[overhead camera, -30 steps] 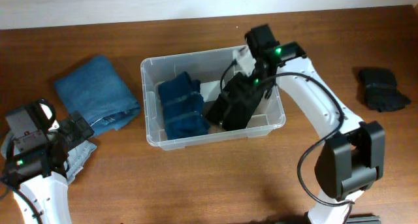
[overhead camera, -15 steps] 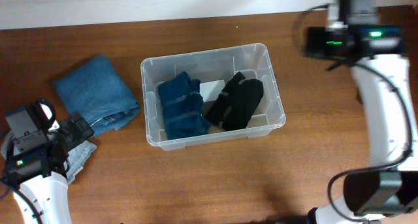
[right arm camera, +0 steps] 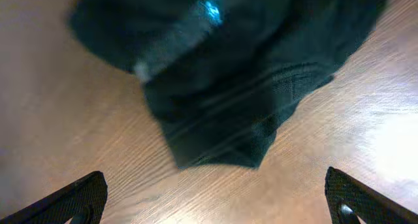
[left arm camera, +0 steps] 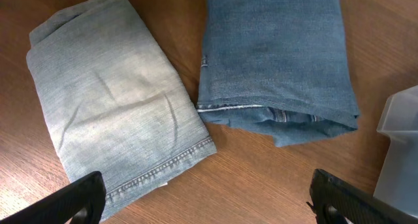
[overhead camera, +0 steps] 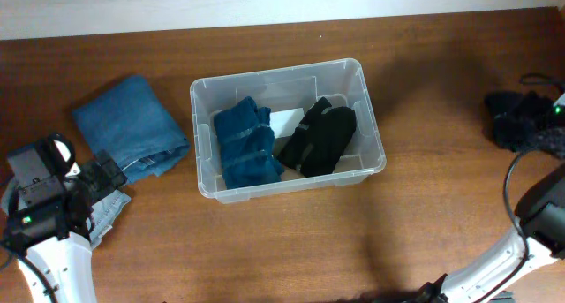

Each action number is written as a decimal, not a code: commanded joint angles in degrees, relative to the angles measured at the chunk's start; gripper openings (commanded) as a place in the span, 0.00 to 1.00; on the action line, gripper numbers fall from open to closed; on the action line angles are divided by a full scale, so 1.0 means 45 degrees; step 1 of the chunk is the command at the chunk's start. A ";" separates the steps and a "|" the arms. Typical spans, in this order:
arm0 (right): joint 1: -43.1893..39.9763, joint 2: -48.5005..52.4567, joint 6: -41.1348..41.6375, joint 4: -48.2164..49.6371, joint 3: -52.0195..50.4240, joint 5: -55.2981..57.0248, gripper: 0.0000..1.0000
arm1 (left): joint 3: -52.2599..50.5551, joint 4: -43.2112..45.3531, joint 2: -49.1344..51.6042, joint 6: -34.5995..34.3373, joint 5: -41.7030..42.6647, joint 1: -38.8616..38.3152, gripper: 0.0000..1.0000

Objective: Pack container
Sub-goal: 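Return the right gripper and grasp the remaining black cloth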

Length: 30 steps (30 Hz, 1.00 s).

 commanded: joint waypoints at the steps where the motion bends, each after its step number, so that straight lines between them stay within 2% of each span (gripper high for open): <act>1: -0.0413 0.0865 -0.0214 0.0068 -0.0053 -0.1341 0.98 | 0.0272 -0.0034 -0.0005 -0.0112 0.0005 0.0078 0.99; 11: -0.0049 0.1967 -0.0219 0.1685 -0.0301 -0.1341 0.99 | 0.0272 -0.0034 -0.0005 -0.0112 0.0243 0.0078 0.99; 12: 0.0092 0.1967 -0.0223 0.1972 -0.0301 -0.1336 0.93 | 0.0272 -0.0034 -0.0005 -0.0112 0.0296 0.0078 0.99; 13: 0.0146 0.1967 -0.0223 0.2089 -0.0301 -0.1336 0.84 | 0.0272 -0.0029 -0.0005 -0.0112 0.0291 0.0078 0.99; 15: 0.0228 0.1967 -0.0223 0.2278 -0.0301 -0.1331 0.51 | 0.0272 -0.0029 -0.0005 -0.0112 0.0291 0.0078 0.99; 17: 0.0287 0.1967 -0.0223 0.2414 -0.0301 -0.1331 0.29 | 0.0272 -0.0034 -0.0005 -0.0112 0.0291 0.0078 0.99; 18: 0.0296 0.1967 -0.0223 0.2453 -0.0301 -0.1331 0.21 | 0.0272 -0.0034 -0.0005 -0.0112 0.0291 0.0078 0.99; 19: 0.0296 0.1967 -0.0223 0.2477 -0.0301 -0.1331 0.06 | 0.0272 -0.0034 -0.0005 -0.0112 0.0291 0.0078 0.99; 23: 0.0296 0.1948 -0.0223 0.2273 -0.0296 -0.1394 0.04 | 0.0272 -0.0034 -0.0010 -0.0112 0.0291 0.0078 0.99; 27: 0.0481 0.1525 -0.0695 0.2040 -0.0238 -0.3215 0.04 | 0.0272 -0.0029 -0.0010 -0.0112 0.0291 0.0078 1.00; 30: 0.0928 0.0690 -0.0981 0.1749 0.0034 -0.3551 0.04 | 0.0272 -0.0034 -0.0010 -0.0112 0.0287 0.0078 0.99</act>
